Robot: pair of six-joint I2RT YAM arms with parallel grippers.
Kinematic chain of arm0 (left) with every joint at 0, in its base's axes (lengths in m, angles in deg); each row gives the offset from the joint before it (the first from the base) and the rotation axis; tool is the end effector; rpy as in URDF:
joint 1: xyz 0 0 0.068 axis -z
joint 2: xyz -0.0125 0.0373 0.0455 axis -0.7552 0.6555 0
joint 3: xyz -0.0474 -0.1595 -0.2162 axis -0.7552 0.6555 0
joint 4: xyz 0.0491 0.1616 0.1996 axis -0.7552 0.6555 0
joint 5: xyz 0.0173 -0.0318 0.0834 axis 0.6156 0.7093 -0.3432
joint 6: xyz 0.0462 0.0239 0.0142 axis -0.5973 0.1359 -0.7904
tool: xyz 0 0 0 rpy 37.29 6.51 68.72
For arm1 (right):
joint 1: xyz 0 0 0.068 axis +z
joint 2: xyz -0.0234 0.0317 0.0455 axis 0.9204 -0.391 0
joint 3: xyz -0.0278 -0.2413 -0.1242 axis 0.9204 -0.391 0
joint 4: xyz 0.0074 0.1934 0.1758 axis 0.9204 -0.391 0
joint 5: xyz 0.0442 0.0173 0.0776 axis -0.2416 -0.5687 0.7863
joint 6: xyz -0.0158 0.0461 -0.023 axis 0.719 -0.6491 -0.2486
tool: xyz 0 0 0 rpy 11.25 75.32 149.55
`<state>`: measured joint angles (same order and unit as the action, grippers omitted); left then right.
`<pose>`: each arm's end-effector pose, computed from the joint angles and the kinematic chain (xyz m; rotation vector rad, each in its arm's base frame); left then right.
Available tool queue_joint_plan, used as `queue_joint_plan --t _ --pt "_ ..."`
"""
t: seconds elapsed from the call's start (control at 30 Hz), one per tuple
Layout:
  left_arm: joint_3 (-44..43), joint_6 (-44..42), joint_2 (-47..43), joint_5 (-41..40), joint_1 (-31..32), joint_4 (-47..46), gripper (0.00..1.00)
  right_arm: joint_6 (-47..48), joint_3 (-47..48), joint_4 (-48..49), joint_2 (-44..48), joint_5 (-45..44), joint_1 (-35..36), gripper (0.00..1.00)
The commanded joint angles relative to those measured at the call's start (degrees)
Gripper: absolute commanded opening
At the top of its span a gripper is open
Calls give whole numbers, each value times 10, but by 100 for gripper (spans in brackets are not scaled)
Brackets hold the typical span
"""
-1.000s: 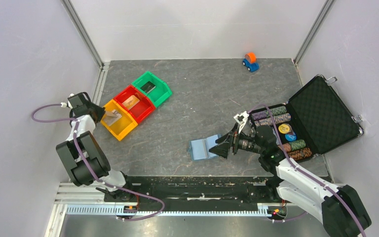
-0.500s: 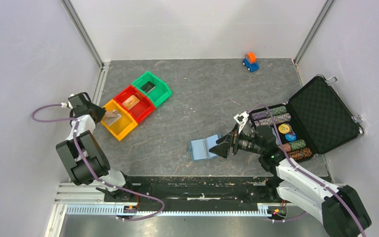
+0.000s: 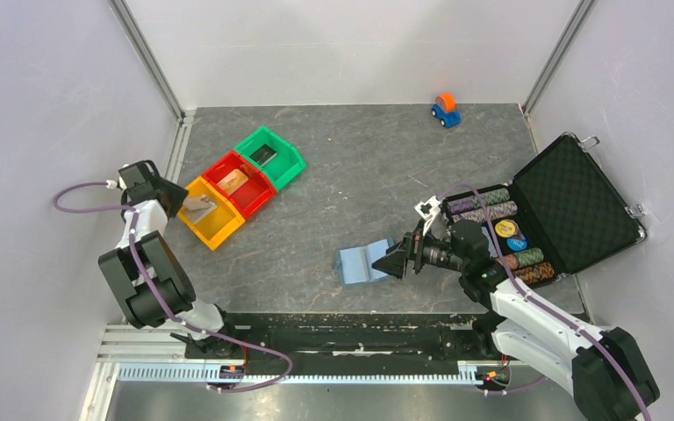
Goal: Take the credit cards out of the card holder
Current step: Place the credit card in the storage box, then remove the credit card from the card holder.
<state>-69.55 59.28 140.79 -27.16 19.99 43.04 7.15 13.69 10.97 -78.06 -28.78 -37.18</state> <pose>0.2792 0.1512 0.2185 -1.2190 2.0056 -0.1718 0.1504 0.1112 0.2018 -0.4732 1.9430 1.3195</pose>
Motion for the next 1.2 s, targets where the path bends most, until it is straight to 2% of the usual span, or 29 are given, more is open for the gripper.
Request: queue_joint_plan --t 0.0,0.13,0.53,0.73,0.9,1.17 --pt "-37 -25 12 -21 1 18 45 11 29 -11 -7 -13 -3 98" --pt "-44 -22 11 -22 1 23 47 13 33 -25 -8 -23 -2 98" --pt "-157 -21 4 -53 12 157 59 17 61 -92 -42 -69 -4 98" --pt "-153 -10 -39 -25 44 185 66 18 80 -123 -57 -89 -4 97" --pt "-122 -35 -98 25 132 199 66 20 106 -155 -64 -104 -2 88" --pt "-43 -59 -225 135 247 199 66 11 122 -167 -60 -141 24 59"
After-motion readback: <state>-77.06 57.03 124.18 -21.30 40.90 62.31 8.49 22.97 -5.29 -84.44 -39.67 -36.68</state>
